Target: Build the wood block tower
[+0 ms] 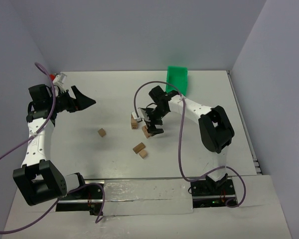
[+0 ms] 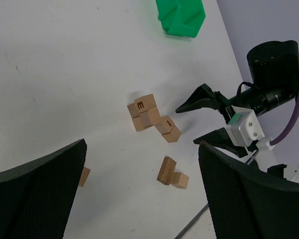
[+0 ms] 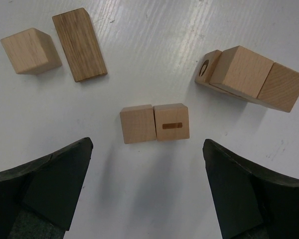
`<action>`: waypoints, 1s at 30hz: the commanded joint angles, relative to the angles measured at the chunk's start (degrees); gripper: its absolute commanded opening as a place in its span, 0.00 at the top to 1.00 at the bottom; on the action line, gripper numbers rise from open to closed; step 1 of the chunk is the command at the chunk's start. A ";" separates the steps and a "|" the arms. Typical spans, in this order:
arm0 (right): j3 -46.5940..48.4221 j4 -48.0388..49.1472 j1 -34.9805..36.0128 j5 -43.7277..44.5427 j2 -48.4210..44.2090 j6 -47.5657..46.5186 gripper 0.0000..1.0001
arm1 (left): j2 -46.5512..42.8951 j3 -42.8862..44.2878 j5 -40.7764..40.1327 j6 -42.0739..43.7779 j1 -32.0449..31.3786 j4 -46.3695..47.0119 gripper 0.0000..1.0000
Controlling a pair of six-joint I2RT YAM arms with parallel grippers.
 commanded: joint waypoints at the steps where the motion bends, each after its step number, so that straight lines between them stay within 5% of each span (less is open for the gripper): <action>1: 2.72 -0.22 0.77 1.67 2.31 -0.13 0.00 | 0.40 1.45 1.92 0.21 0.44 3.04 0.01; 30: 5.58 -0.53 4.16 7.33 7.13 -0.27 0.00 | 2.44 2.29 0.81 1.42 0.35 2.40 0.01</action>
